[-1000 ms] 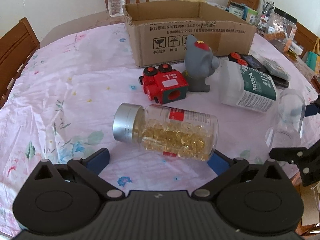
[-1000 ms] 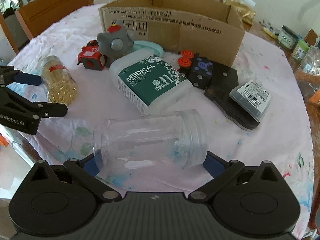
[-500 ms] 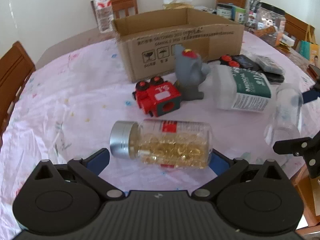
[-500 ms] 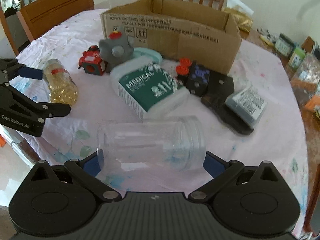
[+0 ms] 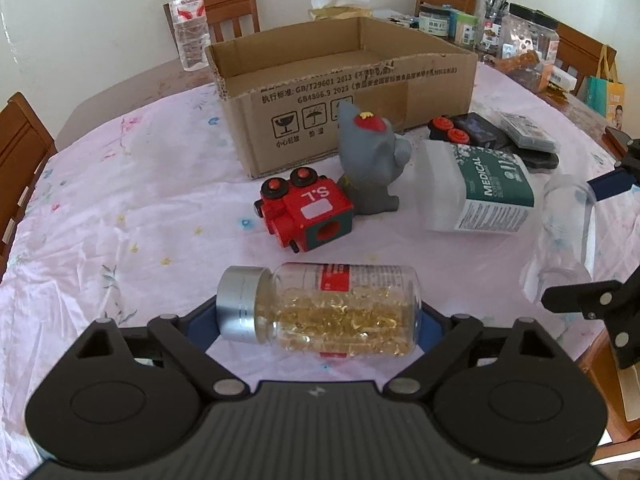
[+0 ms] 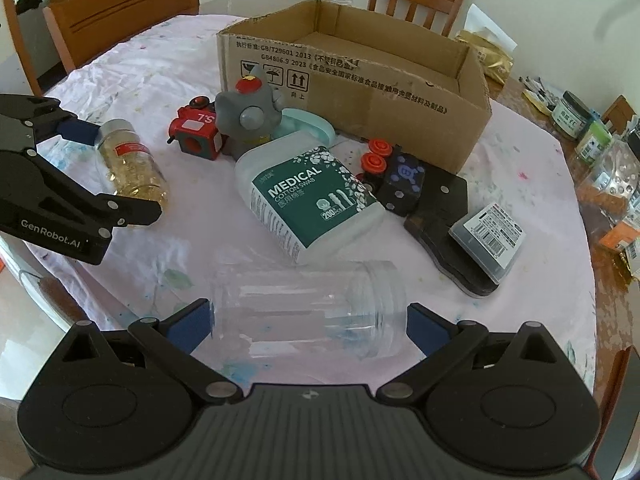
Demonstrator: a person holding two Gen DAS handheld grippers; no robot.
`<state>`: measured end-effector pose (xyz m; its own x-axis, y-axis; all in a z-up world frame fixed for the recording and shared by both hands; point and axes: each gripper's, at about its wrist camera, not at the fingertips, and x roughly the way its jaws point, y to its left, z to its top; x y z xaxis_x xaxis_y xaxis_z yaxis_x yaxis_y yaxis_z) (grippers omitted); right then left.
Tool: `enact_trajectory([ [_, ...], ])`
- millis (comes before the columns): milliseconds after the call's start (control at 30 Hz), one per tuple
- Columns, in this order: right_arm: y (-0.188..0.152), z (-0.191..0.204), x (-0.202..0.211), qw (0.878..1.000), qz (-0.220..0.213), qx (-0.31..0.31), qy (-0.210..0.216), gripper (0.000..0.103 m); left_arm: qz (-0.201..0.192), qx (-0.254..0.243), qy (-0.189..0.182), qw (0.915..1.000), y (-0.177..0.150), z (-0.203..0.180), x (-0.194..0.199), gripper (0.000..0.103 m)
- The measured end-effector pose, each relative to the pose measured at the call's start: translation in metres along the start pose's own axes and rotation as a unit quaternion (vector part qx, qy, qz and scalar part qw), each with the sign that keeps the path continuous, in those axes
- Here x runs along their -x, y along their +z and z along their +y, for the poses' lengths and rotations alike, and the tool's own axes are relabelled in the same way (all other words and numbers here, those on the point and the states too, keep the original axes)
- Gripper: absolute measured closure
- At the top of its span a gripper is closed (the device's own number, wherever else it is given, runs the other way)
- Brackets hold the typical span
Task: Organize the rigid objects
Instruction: 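Lift the capsule bottle and clear jar and carry both toward the cardboard box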
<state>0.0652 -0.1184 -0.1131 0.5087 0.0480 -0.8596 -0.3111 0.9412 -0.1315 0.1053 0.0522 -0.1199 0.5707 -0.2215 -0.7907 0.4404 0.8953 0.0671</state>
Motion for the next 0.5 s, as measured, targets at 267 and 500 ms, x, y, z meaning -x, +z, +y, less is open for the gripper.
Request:
enact_trajectory([
  [267, 0.003, 0.0, 0.001, 1.0, 0.017, -0.007, -0.004, 0.01, 0.018, -0.013, -0.014, 0.9997, 0.005, 0.004, 0.0, 0.01],
  [500, 0.013, -0.004, 0.008, 1.0, 0.026, -0.015, -0.003, 0.01, 0.025, -0.044, -0.037, 0.9981, 0.015, 0.012, 0.012, 0.01],
])
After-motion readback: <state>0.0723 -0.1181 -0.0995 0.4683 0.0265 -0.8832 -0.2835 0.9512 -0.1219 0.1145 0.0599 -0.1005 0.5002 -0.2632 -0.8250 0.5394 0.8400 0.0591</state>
